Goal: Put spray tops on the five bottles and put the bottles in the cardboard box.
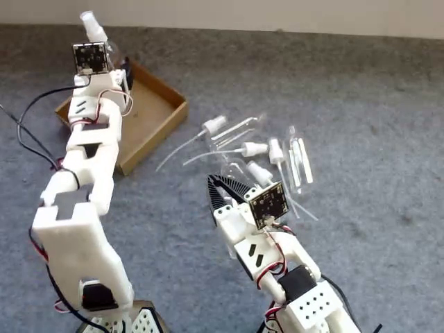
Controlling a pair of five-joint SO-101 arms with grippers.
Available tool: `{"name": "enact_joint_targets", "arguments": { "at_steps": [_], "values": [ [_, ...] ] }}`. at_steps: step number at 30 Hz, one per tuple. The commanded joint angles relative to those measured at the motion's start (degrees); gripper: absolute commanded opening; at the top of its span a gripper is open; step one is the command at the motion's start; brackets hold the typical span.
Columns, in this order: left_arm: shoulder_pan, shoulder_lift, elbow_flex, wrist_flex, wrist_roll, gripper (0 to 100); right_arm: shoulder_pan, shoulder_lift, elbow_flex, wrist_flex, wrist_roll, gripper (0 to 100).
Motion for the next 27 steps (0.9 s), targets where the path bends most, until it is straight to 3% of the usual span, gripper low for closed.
{"name": "enact_joint_targets", "arguments": {
  "at_steps": [1,17,27],
  "values": [
    [-0.3,2.9,-6.9,-1.7,-0.6,9,0.9,-0.2,9.8,0.5,-0.2,0.8],
    [0.0,16.9,-20.4,-1.7,-0.6,9,0.9,-0.2,9.8,0.5,-0.2,0.8],
    [0.1,18.0,-20.6,-1.6,-0.5,9,0.9,-0.2,9.8,0.5,-0.2,0.8]
  ]
}}
